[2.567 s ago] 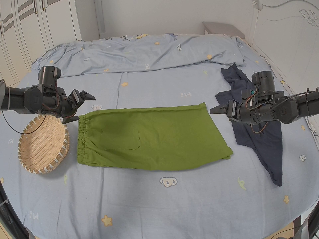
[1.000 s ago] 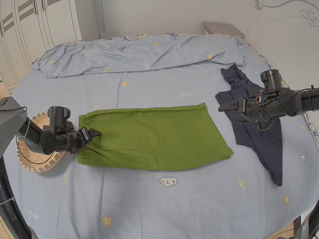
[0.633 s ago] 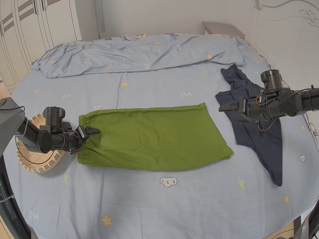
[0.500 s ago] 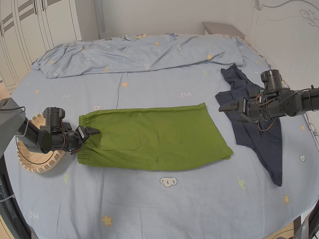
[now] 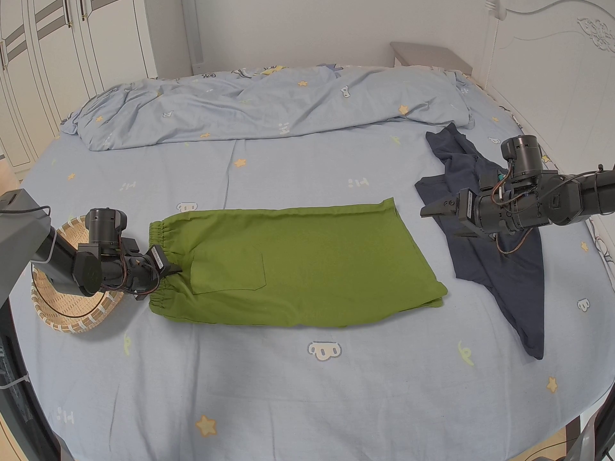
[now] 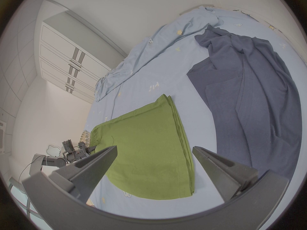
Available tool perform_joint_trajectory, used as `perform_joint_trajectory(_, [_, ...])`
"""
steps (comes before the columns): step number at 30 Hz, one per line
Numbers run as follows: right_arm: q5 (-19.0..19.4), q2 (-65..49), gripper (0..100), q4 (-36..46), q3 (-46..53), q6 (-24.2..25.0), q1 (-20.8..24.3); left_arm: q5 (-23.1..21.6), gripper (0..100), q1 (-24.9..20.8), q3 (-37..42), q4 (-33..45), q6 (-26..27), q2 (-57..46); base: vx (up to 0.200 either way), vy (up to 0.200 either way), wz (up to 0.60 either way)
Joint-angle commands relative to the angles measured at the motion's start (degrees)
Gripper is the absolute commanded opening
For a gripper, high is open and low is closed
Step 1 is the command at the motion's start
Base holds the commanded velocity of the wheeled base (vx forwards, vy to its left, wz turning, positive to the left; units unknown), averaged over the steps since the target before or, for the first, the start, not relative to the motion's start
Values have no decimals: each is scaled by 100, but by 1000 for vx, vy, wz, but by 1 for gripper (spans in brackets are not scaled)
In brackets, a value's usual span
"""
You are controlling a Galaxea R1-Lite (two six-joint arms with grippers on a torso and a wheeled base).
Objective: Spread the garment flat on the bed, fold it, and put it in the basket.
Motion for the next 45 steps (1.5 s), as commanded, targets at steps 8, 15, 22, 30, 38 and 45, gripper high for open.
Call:
perform_joint_trajectory(8, [4, 553, 100, 335, -133, -408, -51, 52, 0, -273, 120, 17, 24, -813, 0, 0, 0])
perform_joint_trajectory(15, [4, 896, 100, 529, -229, -610, -77, 61, 0, -273, 137, 52, 33, -962, 0, 0, 0])
perform_joint_trajectory(22, [4, 1283, 100, 705, -352, -742, -24, 52, 0, -273, 137, 52, 41, -918, 0, 0, 0])
perform_joint_trajectory(30, [12, 1336, 100, 819, -308, -742, 187, 52, 0, -247, 111, 52, 41, -866, 0, 0, 0])
perform_joint_trajectory(38, [39, 1327, 100, 863, -203, -724, 415, 52, 0, -247, 111, 52, 59, -857, 0, 0, 0])
perform_joint_trajectory(45, [48, 1327, 100, 863, -212, -707, 406, 52, 0, -247, 120, 52, 68, -857, 0, 0, 0])
